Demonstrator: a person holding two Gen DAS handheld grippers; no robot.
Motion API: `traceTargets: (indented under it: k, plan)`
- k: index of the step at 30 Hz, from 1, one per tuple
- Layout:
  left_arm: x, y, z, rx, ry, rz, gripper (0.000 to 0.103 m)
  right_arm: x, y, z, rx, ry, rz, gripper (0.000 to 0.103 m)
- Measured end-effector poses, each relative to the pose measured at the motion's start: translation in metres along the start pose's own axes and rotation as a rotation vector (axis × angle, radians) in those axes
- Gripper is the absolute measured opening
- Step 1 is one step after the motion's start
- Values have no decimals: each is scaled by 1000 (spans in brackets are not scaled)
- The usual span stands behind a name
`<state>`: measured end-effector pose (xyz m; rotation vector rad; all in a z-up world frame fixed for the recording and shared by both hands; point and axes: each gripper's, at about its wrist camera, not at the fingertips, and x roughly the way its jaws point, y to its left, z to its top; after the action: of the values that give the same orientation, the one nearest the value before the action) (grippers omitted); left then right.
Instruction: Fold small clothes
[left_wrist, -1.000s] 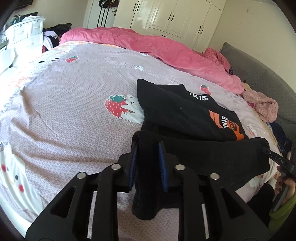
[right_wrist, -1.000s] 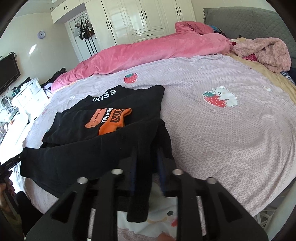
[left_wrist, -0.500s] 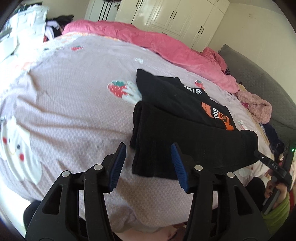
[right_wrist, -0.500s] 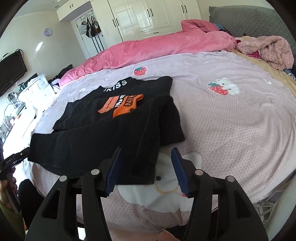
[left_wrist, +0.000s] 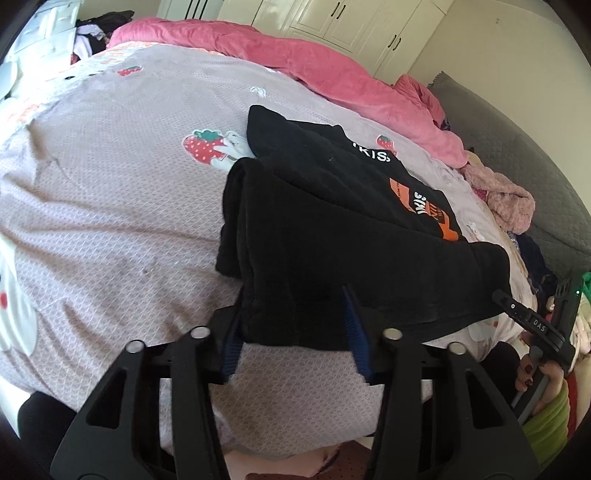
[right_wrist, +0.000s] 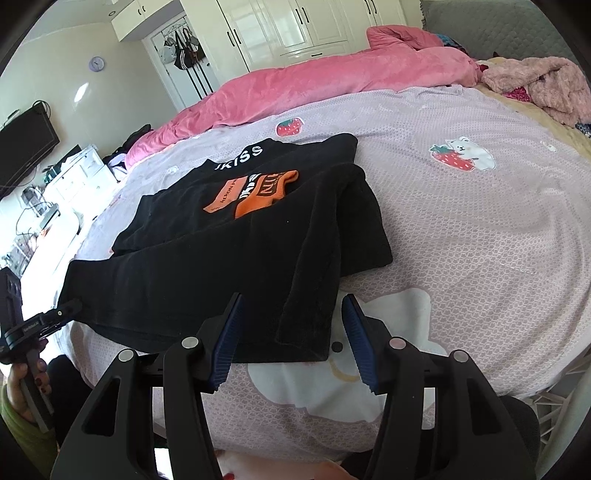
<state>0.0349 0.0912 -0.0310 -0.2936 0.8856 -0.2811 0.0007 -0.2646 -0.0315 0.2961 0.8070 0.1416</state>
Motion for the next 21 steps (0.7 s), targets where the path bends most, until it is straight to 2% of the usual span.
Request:
traceTargets:
  k: [1,2,5,8,11,15,21]
  plan:
    - [2,-2,2,5,1,3,15,2,-1,1,4,1,4,46]
    - [4,-4,5,7,0,5,8,5,-2,2,8,4,10,35]
    - [5,-8,14,17,-8,8,4,13,-6,5,21,19,13,15]
    - [2,-7,26,10,-23,-12,4,14,-7,7,6,16,20,13]
    - [-8,-5,43,-1,-66,-31,3,3,-10,16,3,-39,14,12]
    - [-16,0,71,-45,-108,-81,3,-16,-19,41,47,-133,49,11]
    - [-7,1,107,-76,-155,-87,3,-21,-22,86,70,-219,54,11]
